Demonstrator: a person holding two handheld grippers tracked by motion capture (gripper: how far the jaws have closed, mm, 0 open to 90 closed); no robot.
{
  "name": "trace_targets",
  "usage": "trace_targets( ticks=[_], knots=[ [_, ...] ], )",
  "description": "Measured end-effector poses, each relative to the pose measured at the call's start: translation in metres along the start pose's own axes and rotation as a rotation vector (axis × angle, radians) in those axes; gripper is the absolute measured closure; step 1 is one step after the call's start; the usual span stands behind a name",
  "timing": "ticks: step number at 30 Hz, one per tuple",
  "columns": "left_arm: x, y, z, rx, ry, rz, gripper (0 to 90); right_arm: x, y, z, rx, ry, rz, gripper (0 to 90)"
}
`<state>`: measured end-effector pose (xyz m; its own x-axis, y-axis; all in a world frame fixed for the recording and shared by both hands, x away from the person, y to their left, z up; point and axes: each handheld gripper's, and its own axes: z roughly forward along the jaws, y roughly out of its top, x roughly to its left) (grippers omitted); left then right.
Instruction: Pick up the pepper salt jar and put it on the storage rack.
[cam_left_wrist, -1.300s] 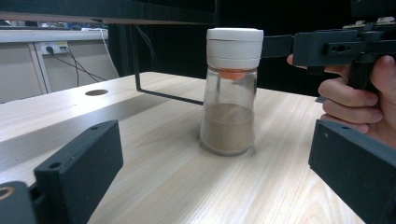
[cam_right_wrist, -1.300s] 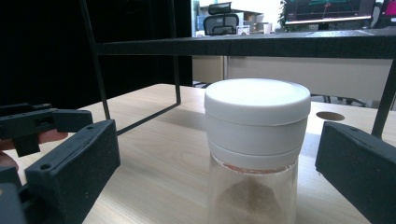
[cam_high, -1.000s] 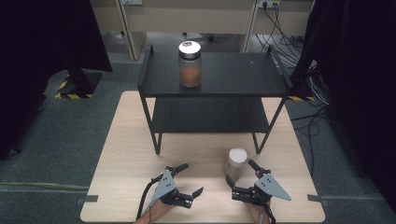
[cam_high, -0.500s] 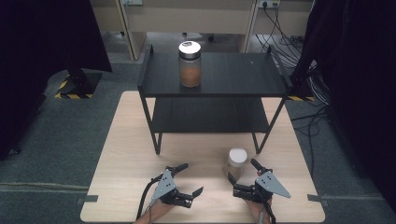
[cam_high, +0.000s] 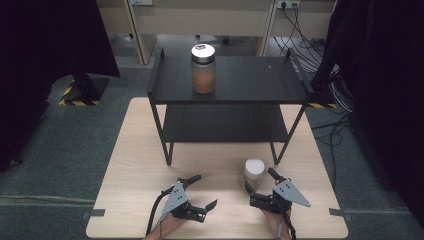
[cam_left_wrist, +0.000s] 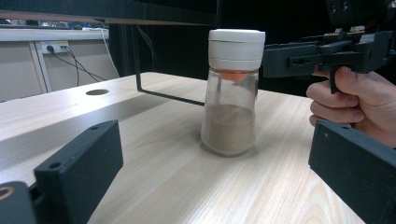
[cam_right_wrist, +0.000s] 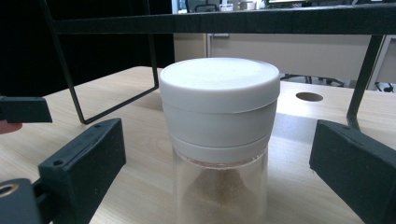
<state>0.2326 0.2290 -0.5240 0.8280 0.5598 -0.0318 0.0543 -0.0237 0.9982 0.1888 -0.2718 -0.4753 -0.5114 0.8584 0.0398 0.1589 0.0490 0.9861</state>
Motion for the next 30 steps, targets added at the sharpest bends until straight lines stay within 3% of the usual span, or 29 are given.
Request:
trace_targets(
  ticks=[16,30],
  knots=[
    [0.0,-0.001,0.0,-0.005,0.008,-0.009,2.6,-0.003,0.013,0.012,0.024,0.004,-0.029,4.3],
    [0.0,-0.001,0.0,-0.006,0.008,-0.008,2.6,-0.004,0.005,0.028,0.038,0.002,-0.006,4.3]
  ],
)
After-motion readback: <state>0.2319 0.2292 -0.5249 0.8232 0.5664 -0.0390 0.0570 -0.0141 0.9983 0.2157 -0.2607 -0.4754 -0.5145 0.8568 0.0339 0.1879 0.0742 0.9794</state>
